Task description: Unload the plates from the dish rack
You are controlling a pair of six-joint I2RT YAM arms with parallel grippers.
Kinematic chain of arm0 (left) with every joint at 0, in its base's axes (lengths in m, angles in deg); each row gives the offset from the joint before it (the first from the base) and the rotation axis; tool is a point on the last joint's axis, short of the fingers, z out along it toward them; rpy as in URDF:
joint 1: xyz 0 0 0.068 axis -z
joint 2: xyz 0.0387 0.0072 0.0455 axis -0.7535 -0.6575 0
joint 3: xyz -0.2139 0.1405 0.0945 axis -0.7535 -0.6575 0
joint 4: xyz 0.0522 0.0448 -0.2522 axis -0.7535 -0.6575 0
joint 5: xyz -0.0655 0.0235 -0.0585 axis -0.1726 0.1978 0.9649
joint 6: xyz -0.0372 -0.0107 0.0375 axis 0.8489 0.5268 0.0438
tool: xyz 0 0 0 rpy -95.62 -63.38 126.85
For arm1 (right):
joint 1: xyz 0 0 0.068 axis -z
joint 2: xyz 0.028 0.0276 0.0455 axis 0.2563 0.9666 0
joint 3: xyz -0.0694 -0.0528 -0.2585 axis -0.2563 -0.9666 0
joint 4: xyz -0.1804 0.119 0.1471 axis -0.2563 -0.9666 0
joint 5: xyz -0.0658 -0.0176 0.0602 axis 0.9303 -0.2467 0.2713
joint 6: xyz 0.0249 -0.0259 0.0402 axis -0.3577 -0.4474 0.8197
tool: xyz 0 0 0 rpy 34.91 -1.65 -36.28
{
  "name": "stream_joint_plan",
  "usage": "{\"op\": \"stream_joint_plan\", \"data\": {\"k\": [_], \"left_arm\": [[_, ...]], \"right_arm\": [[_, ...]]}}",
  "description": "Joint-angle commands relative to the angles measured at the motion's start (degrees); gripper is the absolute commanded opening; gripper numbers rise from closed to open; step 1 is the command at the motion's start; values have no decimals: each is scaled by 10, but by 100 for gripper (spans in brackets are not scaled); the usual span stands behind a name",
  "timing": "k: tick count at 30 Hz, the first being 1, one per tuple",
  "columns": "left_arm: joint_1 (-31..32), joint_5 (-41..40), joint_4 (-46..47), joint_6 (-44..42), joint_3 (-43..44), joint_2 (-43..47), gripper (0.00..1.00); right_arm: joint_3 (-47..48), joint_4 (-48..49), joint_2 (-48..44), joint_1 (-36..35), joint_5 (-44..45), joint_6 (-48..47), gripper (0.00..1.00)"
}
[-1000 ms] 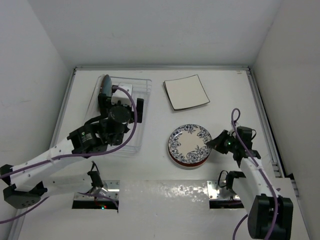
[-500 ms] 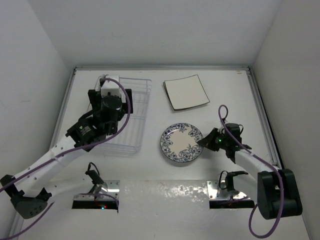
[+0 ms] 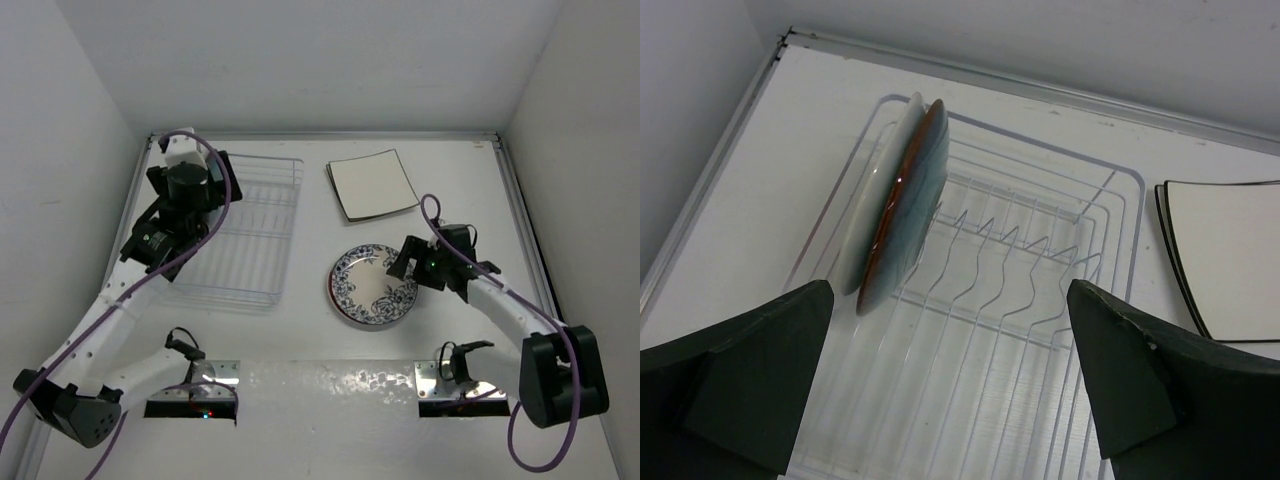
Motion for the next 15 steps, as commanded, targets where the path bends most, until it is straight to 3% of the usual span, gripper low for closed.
{"op": "stream_joint_plan", "data": {"k": [1, 9, 14, 15], "left_arm": [[-26, 50, 29, 8, 16, -12, 100], [-59, 82, 33, 7, 42, -47, 100], [-78, 109, 24, -7, 75, -93, 99], [-87, 124, 17, -9, 85, -105, 95]], "right_arm": [[54, -107, 5, -19, 83, -66, 99], [139, -225, 59, -110, 192, -122, 99], [118, -203, -36, -114, 214, -93, 99], [118, -202, -47, -115, 212, -93, 99]]}}
